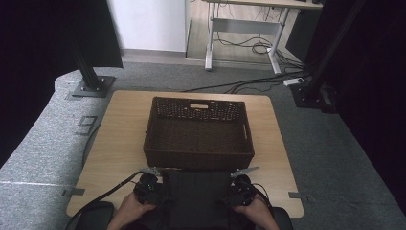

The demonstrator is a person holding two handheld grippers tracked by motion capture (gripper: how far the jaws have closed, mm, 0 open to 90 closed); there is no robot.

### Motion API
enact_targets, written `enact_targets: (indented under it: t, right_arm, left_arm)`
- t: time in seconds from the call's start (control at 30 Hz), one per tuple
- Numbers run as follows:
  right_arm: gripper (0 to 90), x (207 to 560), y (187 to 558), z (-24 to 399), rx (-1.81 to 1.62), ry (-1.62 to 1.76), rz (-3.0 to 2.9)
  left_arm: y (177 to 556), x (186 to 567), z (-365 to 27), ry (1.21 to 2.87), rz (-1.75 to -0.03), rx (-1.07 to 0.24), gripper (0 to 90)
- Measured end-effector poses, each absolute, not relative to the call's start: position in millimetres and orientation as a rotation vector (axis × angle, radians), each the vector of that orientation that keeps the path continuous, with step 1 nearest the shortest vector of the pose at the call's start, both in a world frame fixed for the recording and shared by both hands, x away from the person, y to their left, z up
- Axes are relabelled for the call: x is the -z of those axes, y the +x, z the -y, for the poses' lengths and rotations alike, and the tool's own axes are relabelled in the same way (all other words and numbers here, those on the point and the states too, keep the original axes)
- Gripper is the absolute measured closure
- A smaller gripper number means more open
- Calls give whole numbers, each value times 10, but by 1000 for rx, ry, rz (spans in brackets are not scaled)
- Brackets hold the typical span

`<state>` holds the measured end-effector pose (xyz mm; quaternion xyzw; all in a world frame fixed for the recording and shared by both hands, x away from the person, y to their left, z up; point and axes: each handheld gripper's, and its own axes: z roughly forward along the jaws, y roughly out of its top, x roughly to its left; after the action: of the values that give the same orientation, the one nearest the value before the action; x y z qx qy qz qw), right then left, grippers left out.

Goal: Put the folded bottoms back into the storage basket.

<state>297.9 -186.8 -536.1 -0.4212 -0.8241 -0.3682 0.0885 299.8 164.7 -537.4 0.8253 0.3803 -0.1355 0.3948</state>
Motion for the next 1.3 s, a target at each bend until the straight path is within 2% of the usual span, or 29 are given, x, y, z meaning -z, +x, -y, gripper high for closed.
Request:
enact_targets:
  t: [0.07, 0.17, 0.27, 0.4, 0.53, 0.67, 0.8, 0.9, 0.97, 1.07, 1.3]
  right_arm:
    - [22, 5359, 2986, 1833, 1093, -1249, 2457]
    - [123, 5356, 2999, 1807, 1106, -1248, 2450]
    - [181, 5378, 3031, 1825, 1145, -1251, 2382]
    - [193, 5399, 3057, 1788, 1167, -1233, 2346]
    - [215, 5397, 3082, 1656, 1160, -1205, 2362]
    - [371, 5424, 3117, 1518, 1167, -1176, 2337]
    - [480, 5479, 3143, 1492, 1192, -1178, 2272]
    - [564, 5498, 3126, 1501, 1196, -1181, 2243]
    - [590, 5498, 3108, 1513, 1208, -1178, 2233]
    - [611, 5458, 3064, 1505, 1226, -1170, 2263]
    - [625, 5339, 2970, 1524, 1290, -1145, 2292]
  left_arm:
    - [2994, 5376, -1606, 2093, -962, 338, 0]
    - [2986, 5367, -1545, 2125, -955, 291, 0]
    - [2989, 5362, -1516, 2138, -956, 252, 32]
    - [2989, 5344, -1497, 2161, -967, 206, 166]
    - [2986, 5340, -1465, 2173, -959, 210, 239]
    - [2989, 5346, -1453, 2177, -946, 205, 308]
    - [2992, 5351, -1457, 2177, -935, 197, 358]
    - [3005, 5364, -1456, 2158, -940, 231, 460]
    - [3003, 5356, -1457, 2148, -940, 238, 532]
    - [2970, 5335, -1455, 2138, -916, 221, 585]
    - [2939, 5256, -1476, 2099, -873, 227, 637]
